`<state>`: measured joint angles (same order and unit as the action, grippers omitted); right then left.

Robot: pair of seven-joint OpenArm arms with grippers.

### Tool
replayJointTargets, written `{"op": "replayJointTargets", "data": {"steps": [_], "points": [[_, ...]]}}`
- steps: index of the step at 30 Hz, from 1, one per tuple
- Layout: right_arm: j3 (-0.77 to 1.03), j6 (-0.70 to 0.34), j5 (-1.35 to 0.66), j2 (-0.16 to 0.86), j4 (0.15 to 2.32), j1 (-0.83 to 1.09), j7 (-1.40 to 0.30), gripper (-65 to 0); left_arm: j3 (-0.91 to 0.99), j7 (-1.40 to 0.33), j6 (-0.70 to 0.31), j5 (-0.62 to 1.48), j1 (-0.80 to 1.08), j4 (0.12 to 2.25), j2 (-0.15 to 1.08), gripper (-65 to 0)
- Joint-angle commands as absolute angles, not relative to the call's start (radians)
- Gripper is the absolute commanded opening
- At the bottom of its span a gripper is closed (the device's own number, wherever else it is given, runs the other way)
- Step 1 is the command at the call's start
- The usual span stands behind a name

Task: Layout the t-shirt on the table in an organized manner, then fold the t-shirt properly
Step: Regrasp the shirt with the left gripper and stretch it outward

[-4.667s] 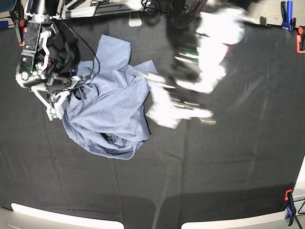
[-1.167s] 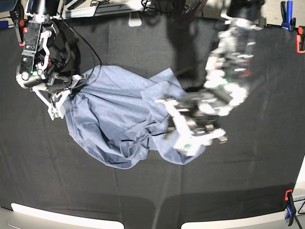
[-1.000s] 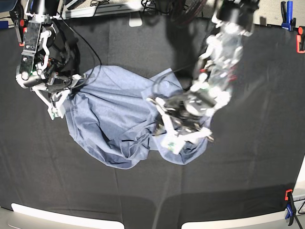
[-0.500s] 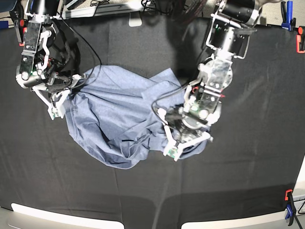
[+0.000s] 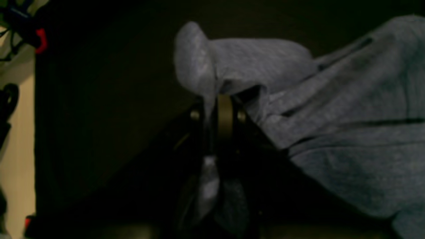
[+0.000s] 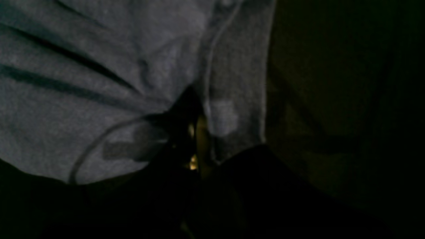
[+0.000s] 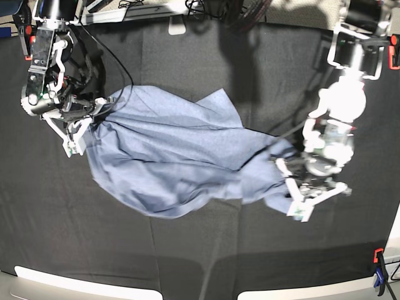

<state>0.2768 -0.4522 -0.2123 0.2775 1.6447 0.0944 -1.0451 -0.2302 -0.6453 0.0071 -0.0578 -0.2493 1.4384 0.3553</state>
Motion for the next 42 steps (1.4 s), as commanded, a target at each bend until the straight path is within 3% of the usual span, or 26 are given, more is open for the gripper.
{"op": "replayJointTargets", "data": {"steps": [1,3,7,9,13,23,27,30,33,37,42], "points": [[0.281,-0.45,-0.213,0.291,1.66,0.081,-1.033,-65.0,-0.191,-0.601,0.023,-0.075,-0.278,1.441,0.381,-65.0],[0.281,-0.449,-0.213,0.29,1.66,0.081,-1.034,-65.0,-0.131,-0.548,0.023,-0.026,-0.281,1.414,0.389,-63.7],[0.281,-0.449,-0.213,0.291,1.66,0.081,-1.034,-65.0,-0.028,-0.436,0.021,0.084,-0.286,1.353,0.397,-50.6],[0.281,-0.45,-0.213,0.29,1.66,0.081,-1.033,-65.0,-0.001,-0.395,0.014,0.1,-0.286,1.322,0.397,-47.8],[0.281,-0.45,-0.213,0.291,1.66,0.081,-1.033,-65.0,0.013,-0.381,-0.056,0.168,-0.285,1.288,0.397,-47.0],[0.281,-0.449,-0.213,0.291,1.66,0.081,-1.028,-65.0,0.027,-0.574,-0.275,0.344,-0.216,1.382,0.487,-46.6],[0.281,-0.45,-0.213,0.291,1.66,0.081,-1.016,-65.0,0.046,-0.557,-0.467,0.35,-0.087,1.547,0.525,-45.5],[0.281,-0.449,-0.213,0.291,1.66,0.081,-1.017,-65.0,0.04,-0.406,-0.638,0.286,0.007,1.636,0.529,-45.5],[0.281,-0.449,-0.213,0.291,1.66,0.081,-1.018,-65.0,-0.002,-0.211,-0.643,0.054,0.041,1.646,0.529,-45.5],[0.281,-0.45,-0.213,0.291,1.66,0.081,-1.018,-65.0,-0.092,-0.2,-0.635,-0.151,0.006,1.608,0.53,-45.5],[0.281,-0.45,-0.213,0.291,1.66,0.081,-1.03,-65.0,-0.204,-0.225,-0.544,-0.252,-0.054,1.547,0.53,-44.1]]}}
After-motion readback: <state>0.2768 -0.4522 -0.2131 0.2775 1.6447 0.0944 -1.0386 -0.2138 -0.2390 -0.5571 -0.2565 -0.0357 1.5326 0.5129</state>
